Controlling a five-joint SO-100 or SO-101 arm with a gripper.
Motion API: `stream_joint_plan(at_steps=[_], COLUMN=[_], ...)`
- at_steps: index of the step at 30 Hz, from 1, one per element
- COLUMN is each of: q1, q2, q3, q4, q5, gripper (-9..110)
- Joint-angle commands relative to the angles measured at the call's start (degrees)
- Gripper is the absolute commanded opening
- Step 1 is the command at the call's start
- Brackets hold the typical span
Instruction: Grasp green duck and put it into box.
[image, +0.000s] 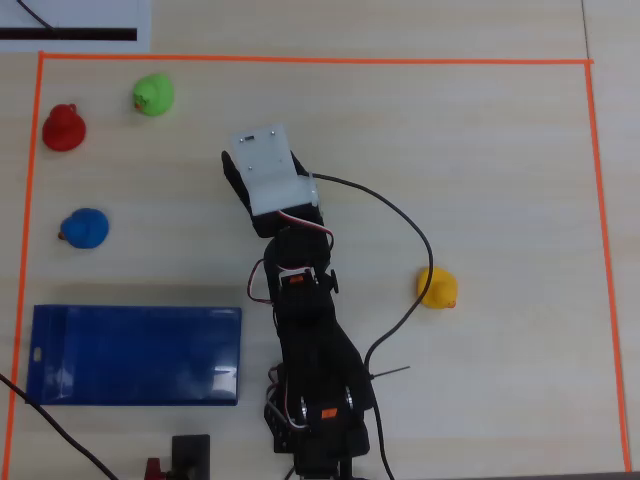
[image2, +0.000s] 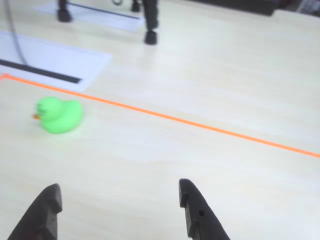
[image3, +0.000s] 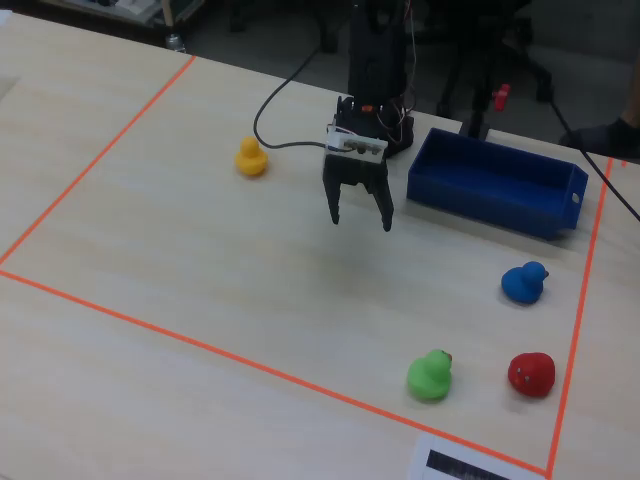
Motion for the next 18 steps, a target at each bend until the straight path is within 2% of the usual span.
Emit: stream_joint_plan(at_steps=[1,18], q1=[-2.37,-13.01], q2=[-7.29,-34.63], q3=[-8.09,-34.45], q4=[-4.04,-4.75], q5=[1.05,-0.97], gripper=[32,32])
